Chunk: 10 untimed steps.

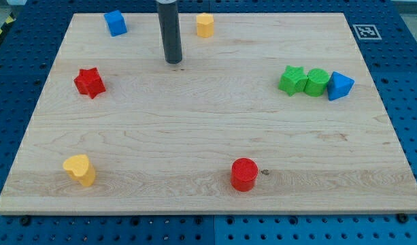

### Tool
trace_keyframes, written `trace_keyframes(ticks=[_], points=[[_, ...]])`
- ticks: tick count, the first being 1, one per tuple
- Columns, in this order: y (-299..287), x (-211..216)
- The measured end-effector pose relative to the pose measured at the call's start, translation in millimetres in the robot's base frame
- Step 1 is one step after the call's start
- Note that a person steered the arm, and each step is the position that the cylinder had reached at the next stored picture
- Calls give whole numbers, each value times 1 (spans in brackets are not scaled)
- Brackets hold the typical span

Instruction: Move your arm to the left side of the blue cube

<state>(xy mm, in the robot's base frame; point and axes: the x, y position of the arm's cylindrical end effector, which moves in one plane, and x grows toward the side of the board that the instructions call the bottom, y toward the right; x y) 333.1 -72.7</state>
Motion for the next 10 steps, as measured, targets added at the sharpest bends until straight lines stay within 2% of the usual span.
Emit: trace_keyframes(ticks=[3, 5, 7, 10], points=[[-60, 0], [-76, -2], [-141, -32], [-198, -117]])
